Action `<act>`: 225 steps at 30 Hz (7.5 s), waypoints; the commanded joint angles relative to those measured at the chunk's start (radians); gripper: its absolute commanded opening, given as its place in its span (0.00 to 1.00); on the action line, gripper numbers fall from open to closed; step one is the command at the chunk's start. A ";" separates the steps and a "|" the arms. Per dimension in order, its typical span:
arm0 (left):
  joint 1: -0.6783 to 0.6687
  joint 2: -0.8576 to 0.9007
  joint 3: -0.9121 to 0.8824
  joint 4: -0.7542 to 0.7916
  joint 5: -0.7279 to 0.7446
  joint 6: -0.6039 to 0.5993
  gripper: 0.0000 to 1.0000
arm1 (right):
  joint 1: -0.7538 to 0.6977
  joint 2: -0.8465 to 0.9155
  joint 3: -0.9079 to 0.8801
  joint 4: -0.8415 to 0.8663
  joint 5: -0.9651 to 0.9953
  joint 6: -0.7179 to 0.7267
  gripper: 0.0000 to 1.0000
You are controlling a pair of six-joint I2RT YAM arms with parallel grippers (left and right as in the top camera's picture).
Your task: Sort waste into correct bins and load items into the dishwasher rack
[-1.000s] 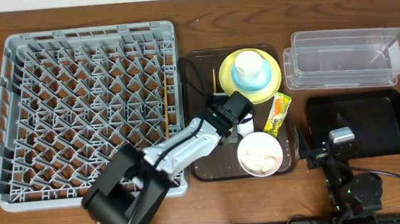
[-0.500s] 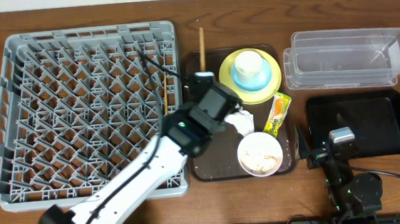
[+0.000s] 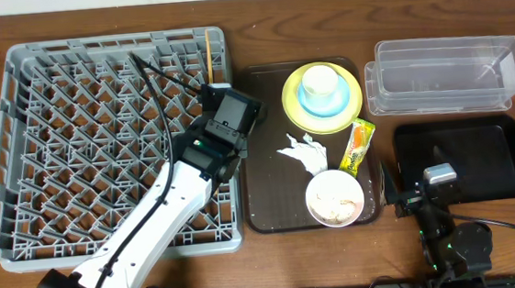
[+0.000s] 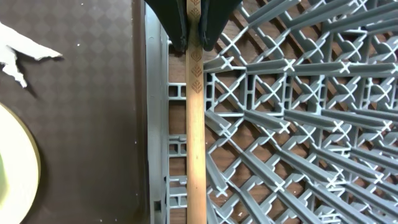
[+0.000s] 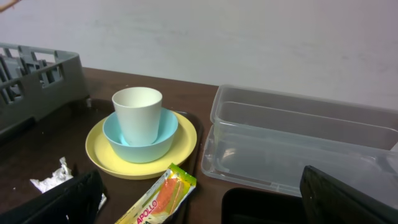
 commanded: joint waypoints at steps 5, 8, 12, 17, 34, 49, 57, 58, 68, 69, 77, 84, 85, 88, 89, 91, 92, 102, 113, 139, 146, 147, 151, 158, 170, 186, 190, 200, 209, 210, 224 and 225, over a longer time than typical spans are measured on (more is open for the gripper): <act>0.003 0.084 -0.007 -0.004 -0.021 0.031 0.06 | -0.012 -0.002 -0.002 -0.004 0.006 0.012 0.99; 0.003 0.106 -0.007 0.004 -0.025 0.031 0.15 | -0.012 -0.002 -0.002 -0.004 0.006 0.012 0.99; 0.003 0.099 -0.006 0.016 -0.029 0.031 0.44 | -0.012 -0.002 -0.002 -0.004 0.006 0.012 0.99; 0.004 0.041 0.013 0.001 -0.028 0.010 0.50 | -0.012 -0.002 -0.002 -0.004 0.006 0.012 0.99; 0.467 -0.291 0.046 -0.073 0.081 -0.077 0.82 | -0.012 -0.002 -0.002 -0.004 0.006 0.012 0.99; 0.587 -0.307 0.046 -0.113 0.081 -0.079 0.90 | -0.012 -0.002 -0.002 -0.004 0.006 0.012 0.99; 0.587 -0.307 0.046 -0.113 0.081 -0.079 0.94 | -0.012 -0.002 -0.002 -0.004 0.006 0.012 0.99; 0.587 -0.307 0.046 -0.113 0.081 -0.079 0.93 | -0.012 -0.002 -0.002 -0.004 0.006 0.012 0.99; 0.587 -0.307 0.046 -0.113 0.081 -0.079 0.94 | -0.012 -0.002 -0.002 -0.004 0.006 0.012 0.99; 0.587 -0.307 0.046 -0.113 0.081 -0.079 0.94 | -0.012 -0.002 -0.002 -0.004 0.006 0.012 0.99; 0.587 -0.307 0.046 -0.113 0.081 -0.079 0.94 | -0.012 -0.002 -0.002 -0.004 0.006 0.012 0.99; 0.587 -0.307 0.046 -0.113 0.081 -0.079 0.95 | -0.012 -0.002 -0.002 -0.004 0.006 0.012 0.99; 0.587 -0.307 0.046 -0.113 0.081 -0.079 0.95 | -0.012 -0.002 -0.002 -0.004 0.006 0.012 0.99; 0.587 -0.307 0.046 -0.113 0.081 -0.079 0.95 | -0.012 -0.002 -0.002 -0.004 0.006 0.012 0.99; 0.587 -0.307 0.046 -0.113 0.081 -0.079 0.95 | -0.012 -0.002 -0.002 -0.004 0.006 0.012 0.99; 0.587 -0.307 0.046 -0.113 0.081 -0.079 0.95 | -0.012 -0.002 -0.002 -0.004 0.006 0.013 0.99; 0.587 -0.307 0.046 -0.113 0.081 -0.079 0.95 | -0.012 -0.002 -0.002 -0.004 0.006 0.012 0.99; 0.587 -0.307 0.046 -0.113 0.081 -0.079 0.95 | -0.012 -0.002 -0.002 -0.004 0.006 0.012 0.99; 0.587 -0.307 0.046 -0.113 0.081 -0.079 0.95 | -0.012 -0.002 -0.002 -0.002 -0.002 0.099 0.99; 0.587 -0.307 0.046 -0.113 0.081 -0.079 0.95 | -0.012 0.741 1.096 -0.965 -0.003 0.282 0.99; 0.587 -0.307 0.046 -0.113 0.081 -0.079 0.95 | -0.012 1.049 1.396 -1.094 -0.288 0.283 0.99; 0.587 -0.307 0.046 -0.113 0.081 -0.079 0.95 | -0.012 1.069 1.400 -1.082 -0.335 0.283 0.92; 0.587 -0.307 0.046 -0.113 0.081 -0.079 0.95 | 0.007 1.145 1.390 -1.092 -0.433 0.318 0.49; 0.587 -0.307 0.046 -0.113 0.081 -0.079 0.95 | 0.206 1.273 1.296 -1.061 -0.304 0.320 0.51; 0.587 -0.307 0.046 -0.113 0.081 -0.079 0.95 | 0.439 1.537 1.214 -0.866 0.039 0.327 0.56; 0.587 -0.307 0.046 -0.113 0.081 -0.079 0.95 | 0.497 1.902 1.214 -0.708 0.117 0.327 0.54; 0.587 -0.307 0.046 -0.113 0.081 -0.079 0.95 | 0.508 1.941 1.214 -0.678 0.117 0.328 0.34; 0.587 -0.307 0.046 -0.113 0.081 -0.079 0.95 | 0.500 1.785 1.356 -0.724 0.069 0.326 0.01; 0.587 -0.307 0.046 -0.113 0.081 -0.079 0.95 | 0.325 1.571 1.422 -0.744 0.227 0.323 0.01; 0.587 -0.307 0.046 -0.113 0.081 -0.079 0.95 | 0.284 1.565 1.422 -0.747 0.227 0.323 0.01; 0.587 -0.307 0.046 -0.113 0.081 -0.079 0.95 | -0.153 1.746 1.399 -0.724 0.117 0.258 0.22; 0.587 -0.307 0.046 -0.113 0.081 -0.079 0.95 | -0.163 1.765 1.399 -0.715 0.117 0.259 0.32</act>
